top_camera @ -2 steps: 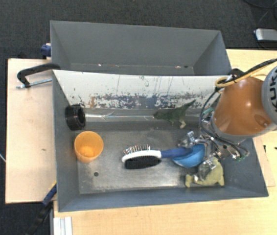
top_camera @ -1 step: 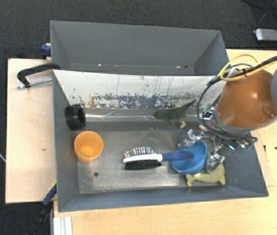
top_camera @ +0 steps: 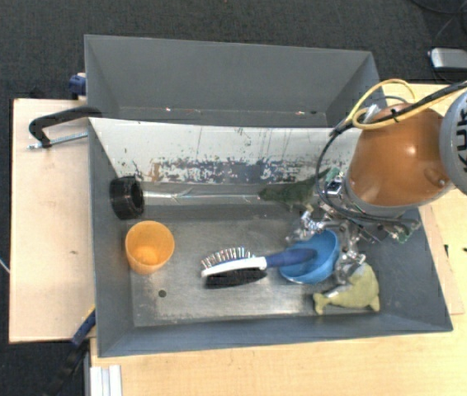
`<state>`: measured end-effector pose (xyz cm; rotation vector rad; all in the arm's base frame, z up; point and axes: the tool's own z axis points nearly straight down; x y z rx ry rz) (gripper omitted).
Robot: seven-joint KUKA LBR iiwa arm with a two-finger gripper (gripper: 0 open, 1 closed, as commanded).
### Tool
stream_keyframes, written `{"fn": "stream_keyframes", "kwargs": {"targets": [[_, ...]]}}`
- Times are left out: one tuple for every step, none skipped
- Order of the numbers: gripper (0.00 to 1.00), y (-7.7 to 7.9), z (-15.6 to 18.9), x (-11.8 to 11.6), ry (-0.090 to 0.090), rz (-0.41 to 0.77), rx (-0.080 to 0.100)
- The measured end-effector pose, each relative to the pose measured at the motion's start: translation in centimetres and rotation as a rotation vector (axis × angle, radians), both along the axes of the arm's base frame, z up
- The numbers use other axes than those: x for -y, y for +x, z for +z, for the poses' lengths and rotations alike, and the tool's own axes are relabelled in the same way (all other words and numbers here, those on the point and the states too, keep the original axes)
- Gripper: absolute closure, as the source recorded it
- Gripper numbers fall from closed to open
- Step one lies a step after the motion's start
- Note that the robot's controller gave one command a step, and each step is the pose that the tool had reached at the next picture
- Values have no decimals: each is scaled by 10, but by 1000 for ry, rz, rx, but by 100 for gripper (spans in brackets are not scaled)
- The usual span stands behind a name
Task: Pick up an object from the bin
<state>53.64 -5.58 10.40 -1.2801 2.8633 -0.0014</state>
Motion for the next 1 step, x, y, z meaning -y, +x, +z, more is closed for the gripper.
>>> {"fn": "stream_keyframes", "kwargs": {"targets": [[0, -10, -32, -79, 1, -16, 1]]}}
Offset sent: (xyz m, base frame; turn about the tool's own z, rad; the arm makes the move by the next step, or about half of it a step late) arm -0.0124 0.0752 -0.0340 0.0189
